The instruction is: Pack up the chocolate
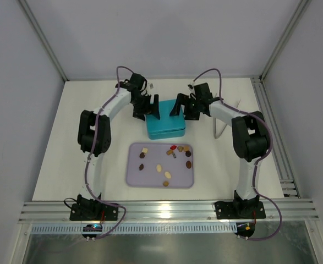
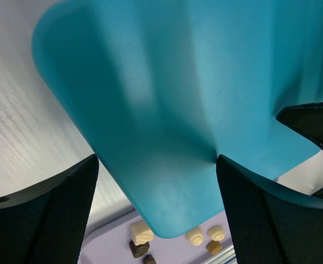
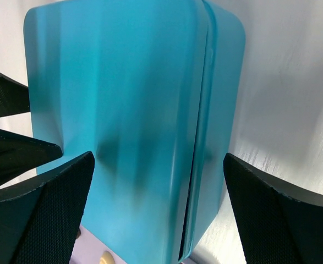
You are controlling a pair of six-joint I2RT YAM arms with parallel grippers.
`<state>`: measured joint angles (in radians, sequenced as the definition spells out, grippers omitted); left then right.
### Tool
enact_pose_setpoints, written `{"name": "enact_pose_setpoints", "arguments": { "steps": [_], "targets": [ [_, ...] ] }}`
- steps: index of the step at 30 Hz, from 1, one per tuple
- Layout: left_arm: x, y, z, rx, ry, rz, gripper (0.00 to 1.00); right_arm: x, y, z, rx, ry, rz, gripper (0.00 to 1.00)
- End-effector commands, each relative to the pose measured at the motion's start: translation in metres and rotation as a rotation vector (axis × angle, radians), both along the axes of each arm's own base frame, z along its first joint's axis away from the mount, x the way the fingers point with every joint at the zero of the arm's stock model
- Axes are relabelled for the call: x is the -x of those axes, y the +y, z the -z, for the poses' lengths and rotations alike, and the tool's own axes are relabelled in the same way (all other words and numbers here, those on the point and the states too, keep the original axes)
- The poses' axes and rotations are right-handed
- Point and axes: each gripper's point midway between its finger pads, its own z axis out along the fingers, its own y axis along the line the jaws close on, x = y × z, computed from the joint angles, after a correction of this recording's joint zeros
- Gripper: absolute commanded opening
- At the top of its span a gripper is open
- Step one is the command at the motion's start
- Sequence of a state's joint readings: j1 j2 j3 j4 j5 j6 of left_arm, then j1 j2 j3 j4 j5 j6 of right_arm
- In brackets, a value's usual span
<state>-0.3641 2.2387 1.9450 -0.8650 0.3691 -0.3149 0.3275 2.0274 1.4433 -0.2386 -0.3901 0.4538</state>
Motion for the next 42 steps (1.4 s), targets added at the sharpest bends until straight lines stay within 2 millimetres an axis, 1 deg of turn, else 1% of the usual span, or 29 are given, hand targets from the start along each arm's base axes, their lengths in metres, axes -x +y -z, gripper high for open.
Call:
{"name": "enact_pose_setpoints", "arguments": {
  "steps": [1, 6, 7, 9, 10, 14, 16, 20, 21, 23, 24, 25, 26, 27, 30, 33, 34, 35, 36, 37, 40, 41, 42],
  "targets": [
    [-0.002, -0.011, -0.037, 0.088, -0.066, -0.001, 0.85, -0.001, 0.004, -0.035, -0.048, -0.077, -0.001, 0.99],
    [0.005, -0.018, -0.037, 0.086, -0.062, 0.012, 0.84, 0.005, 0.004, -0.033, -0.059, -0.062, 0.004, 0.97],
    [0.009, -0.023, -0.035, 0.082, -0.057, 0.023, 0.84, 0.005, 0.006, -0.033, -0.068, -0.059, 0.003, 0.96],
    [0.012, -0.026, -0.034, 0.077, -0.053, 0.029, 0.84, 0.007, 0.008, -0.032, -0.069, -0.056, 0.004, 0.94],
    [0.016, -0.031, -0.033, 0.075, -0.049, 0.04, 0.83, 0.008, 0.009, -0.032, -0.074, -0.058, 0.002, 0.9],
    [0.024, -0.042, -0.032, 0.051, -0.054, 0.066, 0.82, 0.01, 0.015, -0.034, -0.078, -0.061, -0.008, 0.85],
    [0.028, -0.042, -0.032, 0.022, -0.057, 0.077, 0.81, 0.011, 0.016, -0.037, -0.079, -0.068, -0.004, 0.82],
    [0.037, -0.046, -0.026, -0.04, -0.053, 0.102, 0.8, 0.012, 0.015, -0.037, -0.071, -0.075, -0.002, 0.78],
    [0.036, -0.043, -0.022, -0.071, -0.056, 0.095, 0.8, 0.013, 0.015, -0.036, -0.069, -0.073, -0.002, 0.76],
    [0.037, -0.043, -0.02, -0.089, -0.047, 0.092, 0.8, 0.012, 0.017, -0.034, -0.07, -0.068, -0.004, 0.75],
    [0.037, -0.041, -0.013, -0.101, -0.031, 0.086, 0.8, 0.011, 0.017, -0.034, -0.075, -0.066, -0.006, 0.75],
    [0.036, -0.041, -0.012, -0.106, -0.029, 0.083, 0.79, 0.012, 0.017, -0.031, -0.071, -0.054, -0.004, 0.75],
    [0.037, -0.04, -0.005, -0.119, -0.012, 0.078, 0.8, 0.012, 0.017, -0.03, -0.071, -0.052, -0.004, 0.74],
    [0.036, -0.036, -0.003, -0.139, -0.009, 0.068, 0.8, 0.012, 0.016, -0.028, -0.067, -0.045, -0.001, 0.72],
    [0.032, -0.031, 0.002, -0.169, -0.003, 0.045, 0.8, 0.015, 0.014, -0.02, -0.053, -0.025, 0.004, 0.72],
    [0.021, -0.02, 0.008, -0.199, 0.006, -0.004, 0.81, 0.02, 0.014, -0.012, -0.063, 0.002, 0.003, 0.71],
    [0.013, -0.011, 0.01, -0.206, 0.007, -0.035, 0.81, 0.022, 0.015, -0.012, -0.072, 0.003, -0.003, 0.7],
    [0.008, -0.007, 0.011, -0.207, 0.007, -0.051, 0.82, 0.024, 0.015, -0.011, -0.084, 0.015, 0.006, 0.7],
    [0.004, -0.004, 0.011, -0.208, 0.01, -0.076, 0.82, 0.031, 0.014, -0.007, -0.086, 0.029, 0.007, 0.69],
    [-0.007, 0.004, 0.013, -0.21, 0.001, -0.105, 0.82, 0.032, 0.015, -0.007, -0.103, 0.026, 0.008, 0.68],
    [-0.019, 0.009, 0.015, -0.201, -0.007, -0.146, 0.82, 0.042, 0.016, 0.001, -0.13, 0.043, 0.012, 0.68],
    [-0.023, 0.012, 0.021, -0.202, 0.001, -0.155, 0.82, 0.045, 0.017, 0.003, -0.135, 0.048, 0.008, 0.68],
    [-0.024, 0.011, 0.024, -0.206, -0.001, -0.158, 0.82, 0.05, 0.015, 0.008, -0.133, 0.06, 0.011, 0.68]
  ]
}}
